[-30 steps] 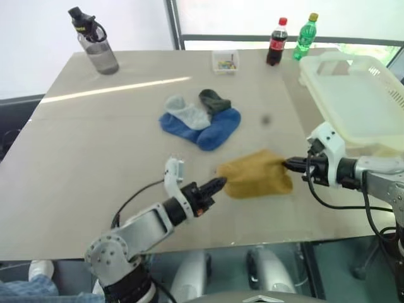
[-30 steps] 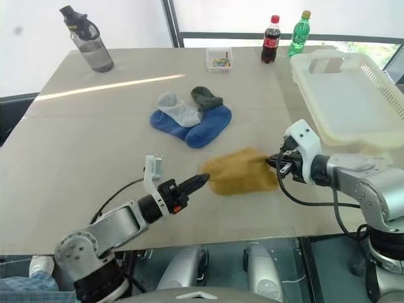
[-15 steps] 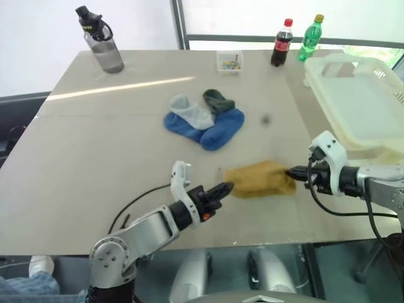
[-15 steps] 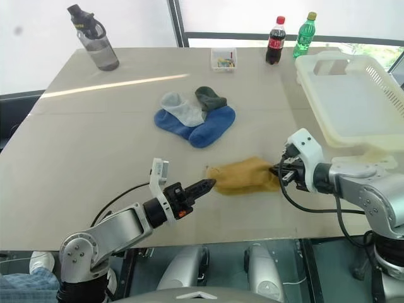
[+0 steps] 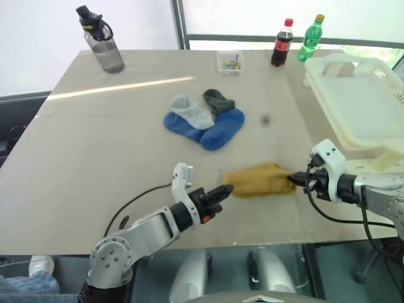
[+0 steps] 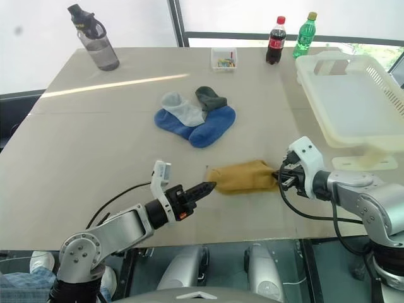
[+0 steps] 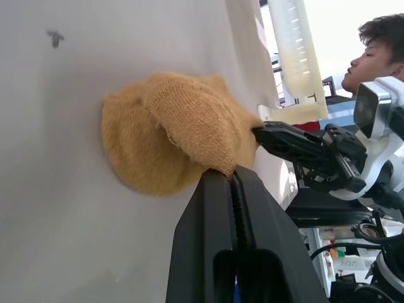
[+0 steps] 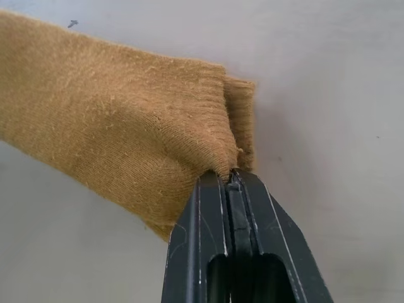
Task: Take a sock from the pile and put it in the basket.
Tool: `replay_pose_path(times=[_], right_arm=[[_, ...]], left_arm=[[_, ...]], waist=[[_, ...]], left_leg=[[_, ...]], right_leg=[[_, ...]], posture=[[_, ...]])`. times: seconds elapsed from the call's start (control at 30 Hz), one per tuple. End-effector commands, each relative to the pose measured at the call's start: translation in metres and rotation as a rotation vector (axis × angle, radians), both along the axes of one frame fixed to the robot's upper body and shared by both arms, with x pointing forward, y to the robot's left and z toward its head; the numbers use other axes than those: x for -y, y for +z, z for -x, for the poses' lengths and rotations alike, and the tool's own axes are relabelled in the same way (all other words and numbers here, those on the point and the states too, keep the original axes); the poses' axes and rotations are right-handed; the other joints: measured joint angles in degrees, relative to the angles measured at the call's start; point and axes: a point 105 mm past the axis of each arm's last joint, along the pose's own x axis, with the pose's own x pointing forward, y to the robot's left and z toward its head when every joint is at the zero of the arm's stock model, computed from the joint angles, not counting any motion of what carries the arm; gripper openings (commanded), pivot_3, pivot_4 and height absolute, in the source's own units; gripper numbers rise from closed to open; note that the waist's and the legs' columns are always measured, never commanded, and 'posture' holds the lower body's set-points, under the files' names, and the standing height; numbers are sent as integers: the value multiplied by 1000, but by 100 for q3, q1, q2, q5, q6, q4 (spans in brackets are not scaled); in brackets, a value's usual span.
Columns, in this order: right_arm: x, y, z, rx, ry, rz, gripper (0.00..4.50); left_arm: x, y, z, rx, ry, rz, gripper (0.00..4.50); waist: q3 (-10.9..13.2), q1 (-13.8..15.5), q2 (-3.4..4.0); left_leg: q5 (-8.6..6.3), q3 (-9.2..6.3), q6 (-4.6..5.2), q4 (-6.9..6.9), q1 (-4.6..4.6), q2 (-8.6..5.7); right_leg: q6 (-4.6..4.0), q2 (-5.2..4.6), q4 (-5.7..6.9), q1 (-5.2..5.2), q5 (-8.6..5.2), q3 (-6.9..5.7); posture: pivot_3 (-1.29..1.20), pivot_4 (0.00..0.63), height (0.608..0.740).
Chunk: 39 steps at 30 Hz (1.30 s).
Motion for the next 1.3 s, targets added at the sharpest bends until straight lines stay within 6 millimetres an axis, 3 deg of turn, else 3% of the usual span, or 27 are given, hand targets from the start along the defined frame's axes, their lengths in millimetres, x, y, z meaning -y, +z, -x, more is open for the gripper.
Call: replay_pose_path(times=[0.03,0.43,0.47,0.53,0.57,0.77,0.83,0.9,1.13,1.3], right_arm=[[6,17,-3,76,-23,5,0],[5,17,3,63,-4,8,0],[5,16,5,55,8,9,632],[7,14,6,53,-4,14,1142],[9,14,7,50,-8,15,1681],[16,36,1,169,8,26,1681],[5,53,1,274,86,0,1681],[-10,56,3,330,149,-29,1681],[-41,18,-4,388,207,-35,1681],[-37,-28,-7,314,207,28,1681]], left_arm=[[6,2,2,17,-33,13,64],[6,-9,-5,7,-40,-32,64],[6,-9,-5,7,-40,-33,0],[7,-10,-5,5,-43,-33,0],[7,-11,-5,4,-44,-32,0],[6,-12,-7,3,-44,-40,0],[6,-13,-7,2,-47,-42,0],[6,-13,-8,1,-52,-42,0],[7,-14,-8,1,-60,-38,0],[8,-16,-5,6,-71,-62,0]], waist=[[0,0,0],[0,-3,0],[0,-3,0],[0,-3,0],[0,-2,0],[0,-2,0],[1,-9,0],[1,-9,0],[1,-8,-1],[1,2,-1]], left_leg=[[0,0,0,0,0,0],[0,0,0,-1,-2,2],[0,0,0,-1,-3,2],[0,0,0,-2,-3,2],[0,-1,0,-2,-4,2],[0,-1,1,-2,-5,2],[0,1,1,-2,-5,3],[0,1,1,-4,-4,5],[0,-1,0,-6,-6,6],[0,-2,0,-5,-5,4]], right_leg=[[0,0,0,0,0,0],[1,2,-2,0,0,-4],[1,2,-2,0,0,-4],[1,2,-3,0,-1,-6],[1,2,-4,0,-1,-6],[2,2,-6,-1,-1,-5],[2,3,-6,-1,-1,-6],[4,5,-6,-1,-3,-6],[6,5,-9,-1,-4,-9],[3,3,-9,-1,-2,-8]], posture=[[0,150,740],[0,150,740],[0,150,740],[0,150,740],[0,150,740],[0,150,740],[0,150,740],[0,150,740],[0,150,740],[0,150,740]])
